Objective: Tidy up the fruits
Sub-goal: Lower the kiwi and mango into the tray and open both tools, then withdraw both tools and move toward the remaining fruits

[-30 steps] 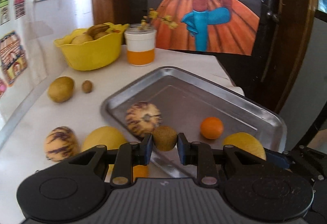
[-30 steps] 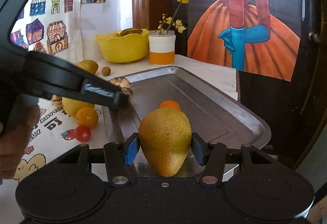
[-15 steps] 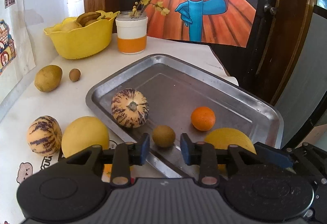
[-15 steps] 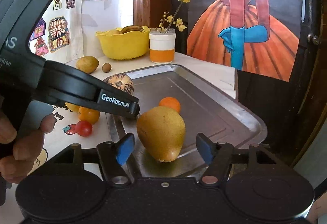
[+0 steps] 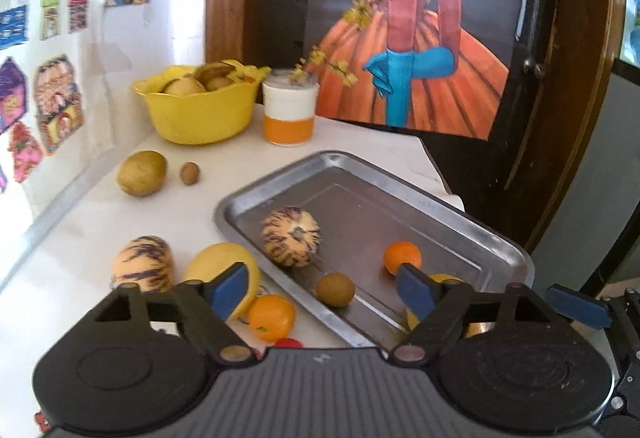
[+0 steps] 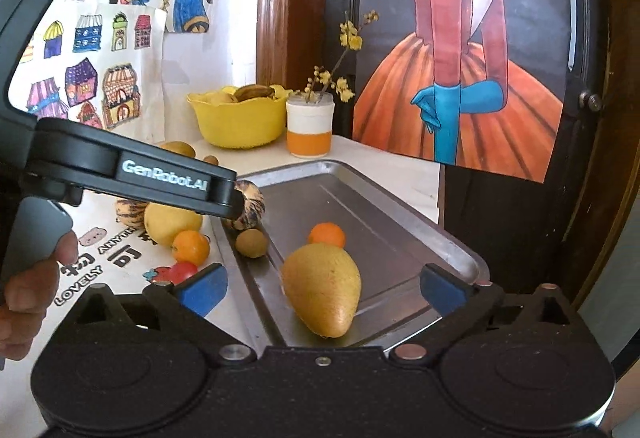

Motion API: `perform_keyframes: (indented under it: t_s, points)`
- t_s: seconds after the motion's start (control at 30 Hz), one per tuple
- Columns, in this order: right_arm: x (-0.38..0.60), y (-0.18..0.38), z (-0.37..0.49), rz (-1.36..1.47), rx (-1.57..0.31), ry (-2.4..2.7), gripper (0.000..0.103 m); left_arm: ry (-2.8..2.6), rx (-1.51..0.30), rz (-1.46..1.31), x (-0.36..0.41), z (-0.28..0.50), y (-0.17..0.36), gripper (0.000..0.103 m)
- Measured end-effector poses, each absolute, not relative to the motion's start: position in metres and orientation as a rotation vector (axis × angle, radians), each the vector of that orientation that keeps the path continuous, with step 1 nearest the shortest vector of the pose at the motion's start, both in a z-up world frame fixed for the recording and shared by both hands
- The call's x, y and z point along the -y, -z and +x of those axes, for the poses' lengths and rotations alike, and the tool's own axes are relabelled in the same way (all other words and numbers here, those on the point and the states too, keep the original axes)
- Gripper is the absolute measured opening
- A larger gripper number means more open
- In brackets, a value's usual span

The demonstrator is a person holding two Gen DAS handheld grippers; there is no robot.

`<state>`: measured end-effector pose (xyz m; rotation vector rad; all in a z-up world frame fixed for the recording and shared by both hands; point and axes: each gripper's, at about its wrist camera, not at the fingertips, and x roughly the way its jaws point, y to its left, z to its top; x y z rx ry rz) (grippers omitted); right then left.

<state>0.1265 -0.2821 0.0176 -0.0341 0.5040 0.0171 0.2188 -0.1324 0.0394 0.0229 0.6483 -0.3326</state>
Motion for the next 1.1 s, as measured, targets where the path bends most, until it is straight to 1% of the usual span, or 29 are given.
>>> perform_keyframes:
  t_s: [0.07, 0.1, 0.13, 0.33, 0.6, 0.73, 0.87, 1.1]
  points:
    - [0.279, -0.021, 0.122, -0.038, -0.499, -0.020, 0.102, 0.317, -0.639, 0.011, 0.125, 0.214, -0.043, 0.095]
    - [0.277, -0.023, 0.119, -0.042, -0.497, -0.023, 0.102, 0.304, -0.635, 0.005, 0.122, 0.211, -0.044, 0.100]
    - [0.275, -0.025, 0.117, -0.045, -0.493, -0.028, 0.102, 0.289, -0.632, -0.002, 0.118, 0.208, -0.045, 0.102]
    - [0.264, -0.042, 0.101, -0.068, -0.486, -0.087, 0.102, 0.215, -0.626, -0.049, 0.084, 0.178, -0.048, 0.102]
    - [0.249, -0.063, 0.107, 0.050, -0.662, -0.294, 0.102, 0.107, -0.645, -0.087, 0.021, 0.141, -0.049, 0.102]
    - [0.227, -0.074, 0.111, 0.007, -0.708, -0.368, 0.102, 0.042, -0.648, -0.073, -0.013, 0.126, -0.050, 0.102]
    - [0.199, -0.089, 0.118, -0.072, -0.716, -0.437, 0.102, -0.026, -0.647, -0.062, -0.046, 0.117, -0.054, 0.102]
    - [0.158, -0.112, 0.140, -0.147, -0.660, -0.519, 0.102, -0.095, -0.637, -0.070, -0.090, 0.117, -0.071, 0.102]
